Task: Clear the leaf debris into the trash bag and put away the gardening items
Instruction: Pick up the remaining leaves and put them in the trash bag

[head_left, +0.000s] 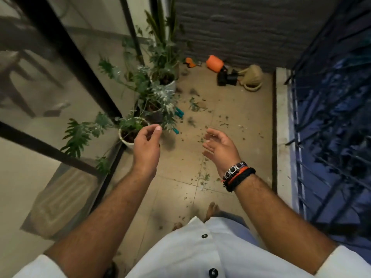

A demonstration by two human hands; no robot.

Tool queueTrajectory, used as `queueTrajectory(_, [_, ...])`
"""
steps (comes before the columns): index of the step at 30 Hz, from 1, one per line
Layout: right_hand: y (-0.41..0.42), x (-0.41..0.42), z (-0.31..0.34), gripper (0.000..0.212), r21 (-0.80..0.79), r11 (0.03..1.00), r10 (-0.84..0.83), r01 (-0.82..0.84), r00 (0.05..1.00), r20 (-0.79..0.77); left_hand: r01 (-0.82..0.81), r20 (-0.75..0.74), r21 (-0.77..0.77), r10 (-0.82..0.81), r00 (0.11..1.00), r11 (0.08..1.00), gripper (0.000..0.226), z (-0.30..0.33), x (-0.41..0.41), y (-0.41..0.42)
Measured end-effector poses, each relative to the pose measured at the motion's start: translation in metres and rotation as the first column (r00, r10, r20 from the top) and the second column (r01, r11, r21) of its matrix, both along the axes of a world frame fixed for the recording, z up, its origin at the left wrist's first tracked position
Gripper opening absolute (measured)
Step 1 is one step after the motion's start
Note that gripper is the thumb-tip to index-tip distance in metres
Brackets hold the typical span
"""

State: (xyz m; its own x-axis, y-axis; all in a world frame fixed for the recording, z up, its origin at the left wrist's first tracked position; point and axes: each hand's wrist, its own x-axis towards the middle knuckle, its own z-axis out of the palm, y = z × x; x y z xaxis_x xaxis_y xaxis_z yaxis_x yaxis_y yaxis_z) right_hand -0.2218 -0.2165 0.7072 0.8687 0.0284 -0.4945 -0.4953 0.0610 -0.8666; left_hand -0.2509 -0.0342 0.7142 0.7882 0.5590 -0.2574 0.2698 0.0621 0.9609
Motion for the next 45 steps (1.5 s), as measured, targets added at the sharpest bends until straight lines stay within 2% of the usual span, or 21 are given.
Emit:
queueTrajectory(5, [-0.044,0.025,-0.001,0.039,-0.028,0.993,-0.119,0.119,0.993,-0.008,0.191,-0.022,-0.016,-0.191,0.981,0.981,0.013,-0.008,0.046,-0.043])
queueTrajectory(12, [-0.094,0.093,-0.002,0.037,-0.056,0.975,-0.213,0.214,0.977,0.017,0.300,0.002,-0.011,-0.300,0.954,0.954,0.011,-0.011,0.126,-0.092])
queueTrajectory(22, [-0.117,0.213,0.005,0.040,-0.102,0.970,-0.215,0.220,0.975,0.053,0.333,0.041,-0.045,-0.332,0.942,0.942,0.018,-0.007,0.249,-0.119])
queueTrajectory(36, [-0.093,0.439,-0.009,0.033,-0.040,0.918,-0.394,0.394,0.919,0.016,0.451,-0.011,0.012,-0.451,0.892,0.892,0.015,-0.020,0.498,-0.086])
queueTrajectory(41, [-0.108,0.520,-0.023,0.039,-0.057,0.924,-0.381,0.379,0.924,-0.023,0.394,-0.053,0.017,-0.392,0.918,0.919,0.016,-0.040,0.581,-0.092])
queueTrajectory(45, [-0.122,0.594,-0.055,0.044,-0.048,0.958,-0.285,0.283,0.957,-0.051,0.311,-0.091,0.026,-0.308,0.947,0.950,0.020,-0.072,0.639,-0.109])
